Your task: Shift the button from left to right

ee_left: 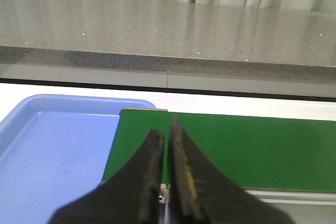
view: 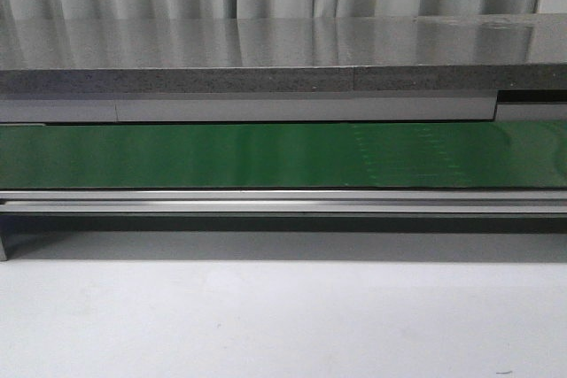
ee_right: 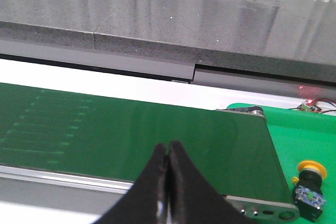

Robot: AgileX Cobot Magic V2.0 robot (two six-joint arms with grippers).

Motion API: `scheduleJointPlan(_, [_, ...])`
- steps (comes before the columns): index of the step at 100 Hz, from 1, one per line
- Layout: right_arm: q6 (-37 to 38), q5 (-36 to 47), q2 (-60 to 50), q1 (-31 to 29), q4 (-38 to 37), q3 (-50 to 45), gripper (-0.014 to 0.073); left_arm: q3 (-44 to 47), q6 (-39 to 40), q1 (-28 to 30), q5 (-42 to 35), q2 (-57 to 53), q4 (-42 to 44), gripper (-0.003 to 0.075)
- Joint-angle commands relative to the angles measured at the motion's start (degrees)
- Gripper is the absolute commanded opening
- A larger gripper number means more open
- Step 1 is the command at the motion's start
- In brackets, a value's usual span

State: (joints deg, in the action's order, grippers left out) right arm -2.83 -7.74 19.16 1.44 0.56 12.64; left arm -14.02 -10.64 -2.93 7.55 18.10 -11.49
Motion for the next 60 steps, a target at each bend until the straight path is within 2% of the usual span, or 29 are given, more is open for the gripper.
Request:
scheduleJointPlan(1, [1.8,4.99,-3.66,0.1,-1.66,-1.05,-0.0068,-1.52,-0.12,-0.58,-4.96,0.48,-0.7,0.0005])
scheduleJointPlan(38, [2.13,4.99,-20.8,0.1,-2.5,-12.73,-0.0068,-1.52,-0.12,-0.58,-4.96,0.48,-0.7,0.0005])
scheduleJointPlan(60, [2.41,5.18,-20.63,0.27,-2.5,-14.33,-0.0068,-1.52,-0.12,-0.58,-4.96,0.48,-0.7,0.0005])
